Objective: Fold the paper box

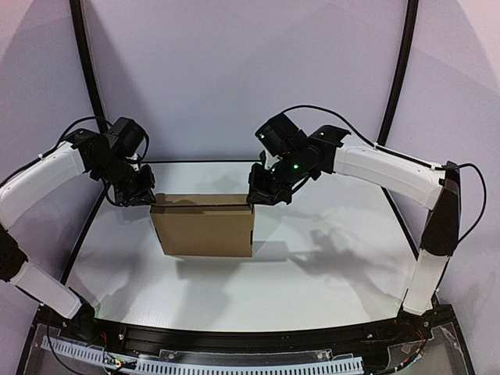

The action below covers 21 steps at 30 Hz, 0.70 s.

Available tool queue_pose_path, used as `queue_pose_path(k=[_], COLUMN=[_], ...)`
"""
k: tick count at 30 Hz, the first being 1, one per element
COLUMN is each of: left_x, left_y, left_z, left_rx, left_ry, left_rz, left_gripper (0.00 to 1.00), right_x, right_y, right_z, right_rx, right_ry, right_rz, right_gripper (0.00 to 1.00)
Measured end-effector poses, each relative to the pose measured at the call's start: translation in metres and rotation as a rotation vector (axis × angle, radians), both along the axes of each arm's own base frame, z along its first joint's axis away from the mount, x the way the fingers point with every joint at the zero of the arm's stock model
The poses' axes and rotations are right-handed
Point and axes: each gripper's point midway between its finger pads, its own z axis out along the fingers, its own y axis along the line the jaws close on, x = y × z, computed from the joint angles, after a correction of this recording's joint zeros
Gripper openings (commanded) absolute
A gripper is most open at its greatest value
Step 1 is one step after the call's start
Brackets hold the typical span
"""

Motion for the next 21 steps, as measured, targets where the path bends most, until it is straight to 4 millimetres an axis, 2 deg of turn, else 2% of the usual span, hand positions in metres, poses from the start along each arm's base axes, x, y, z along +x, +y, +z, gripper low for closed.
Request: queue_pose_path(k=[15,21], left_x=[-0.0019,-0.0018], left_y=[0.0081,0.0091], left_z=[-0.0043,-0.0055], left_rx=[0.034,0.072], left_ry=[-0.051,-0.069], left_rz=[-0.016,-0.054], left_gripper=[0.04,0.07], right_x=[-0.0027,-0.0027], right_y=[-0.0017,-0.0028], right_z=[-0.0073,-0.009], right_rx=[0.032,0.026], right_ry=[0.013,0.007], right_rz=[-0.028,-0.034], right_gripper=[0.07,0.08])
